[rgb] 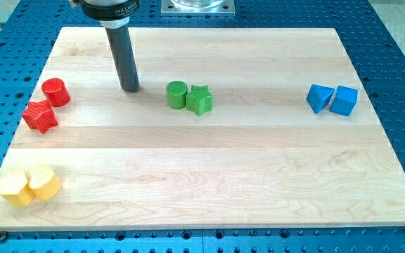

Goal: Move your hand to the left of the green circle

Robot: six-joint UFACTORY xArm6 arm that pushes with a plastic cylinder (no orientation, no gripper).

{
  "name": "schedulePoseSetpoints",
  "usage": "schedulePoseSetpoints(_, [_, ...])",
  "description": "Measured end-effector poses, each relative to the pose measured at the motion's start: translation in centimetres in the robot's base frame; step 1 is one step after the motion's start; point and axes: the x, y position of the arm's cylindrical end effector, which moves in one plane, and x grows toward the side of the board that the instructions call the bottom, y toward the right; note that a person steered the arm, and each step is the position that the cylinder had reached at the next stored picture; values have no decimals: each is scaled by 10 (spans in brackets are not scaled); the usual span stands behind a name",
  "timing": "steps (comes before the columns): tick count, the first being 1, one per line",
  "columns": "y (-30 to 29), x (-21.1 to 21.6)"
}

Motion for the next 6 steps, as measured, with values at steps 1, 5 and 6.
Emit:
schedulePoseSetpoints(1, [0,2])
schedulePoseSetpoints(5, [1,3])
schedulePoseSetpoints(6, [1,4])
